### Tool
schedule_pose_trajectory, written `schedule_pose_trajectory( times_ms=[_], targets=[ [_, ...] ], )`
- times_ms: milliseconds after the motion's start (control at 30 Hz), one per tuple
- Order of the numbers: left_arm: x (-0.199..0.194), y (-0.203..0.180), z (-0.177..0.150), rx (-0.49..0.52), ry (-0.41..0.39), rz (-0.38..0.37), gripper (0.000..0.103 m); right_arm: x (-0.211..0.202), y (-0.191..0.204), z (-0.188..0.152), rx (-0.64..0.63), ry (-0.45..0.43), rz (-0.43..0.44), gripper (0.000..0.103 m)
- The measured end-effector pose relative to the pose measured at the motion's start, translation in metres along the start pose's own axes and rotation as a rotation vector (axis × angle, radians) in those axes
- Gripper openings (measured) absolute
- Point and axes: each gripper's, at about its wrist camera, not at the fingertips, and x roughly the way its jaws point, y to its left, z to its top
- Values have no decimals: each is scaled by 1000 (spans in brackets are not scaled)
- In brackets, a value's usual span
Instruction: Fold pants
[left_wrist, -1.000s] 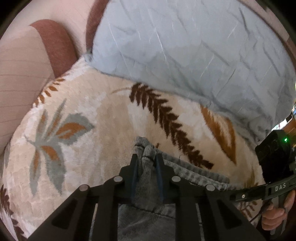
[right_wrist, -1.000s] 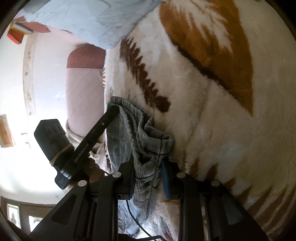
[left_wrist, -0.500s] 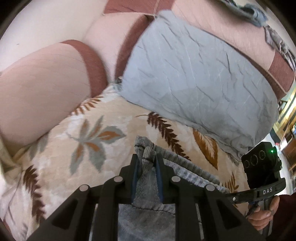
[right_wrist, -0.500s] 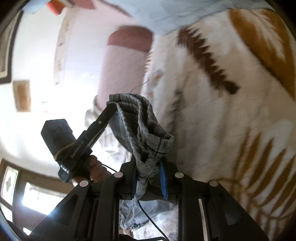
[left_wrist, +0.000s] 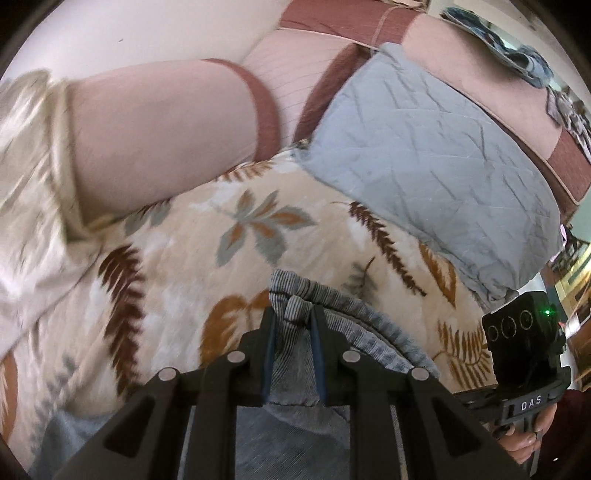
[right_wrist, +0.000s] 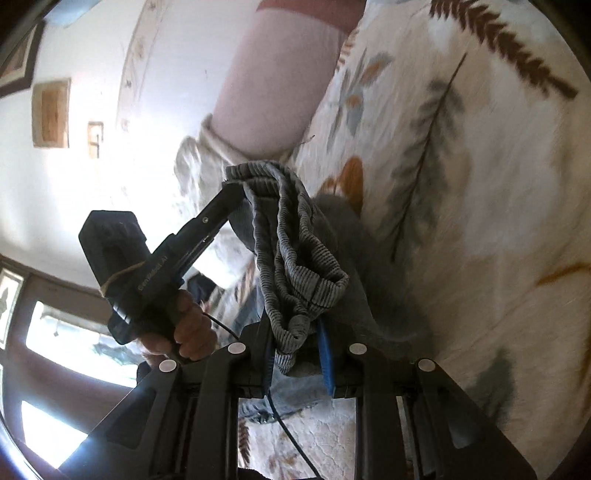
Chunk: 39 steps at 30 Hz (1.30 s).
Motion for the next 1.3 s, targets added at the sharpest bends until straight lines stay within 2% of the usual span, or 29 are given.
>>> schedule_pose_trajectory(
  times_ms=[233, 333, 433, 567, 700, 767, 800, 867, 900, 1000, 1100, 1167, 1300],
  targets=[
    [-13, 32, -28, -64, 9, 56, 24, 40, 15, -21, -49, 85, -32, 22],
    [-26, 49, -40, -102, -2, 107, 24, 57, 24, -27, -71, 115, -33, 33],
    [-48, 69, -53, -164, -23, 132, 24, 75, 31, -33, -74, 174, -13, 51],
    [-78, 84, -75, -222, -31, 158, 24, 94, 35, -43, -71, 296, 22, 58],
    [-91, 71, -93, -241, -31, 158, 25, 81, 43, -27, -100, 206, 23, 58],
    [-89, 62, -101, -273, -21, 127, 25, 69, 39, -15, -79, 154, 28, 58],
    [-86, 57, -105, -287, -4, 122, 27, 58, 36, -20, -71, 139, 27, 58],
    [-78, 46, -114, -313, 28, 117, 36, 52, 31, -9, -36, 100, 12, 58],
    [-75, 40, -120, -328, 39, 106, 37, 48, 25, -4, -11, 84, 13, 58],
    [-65, 26, -135, -377, 75, 108, 54, 35, 14, 8, 34, 43, 18, 58],
    [-58, 21, -145, -430, 103, 109, 57, 29, 9, 14, 67, 14, 19, 58],
    [-50, 25, -149, -494, 140, 114, 65, 24, 3, 15, 90, 11, 20, 58],
    [-36, 30, -153, -563, 171, 139, 65, 21, 2, 11, 102, 20, 8, 58]
  ],
)
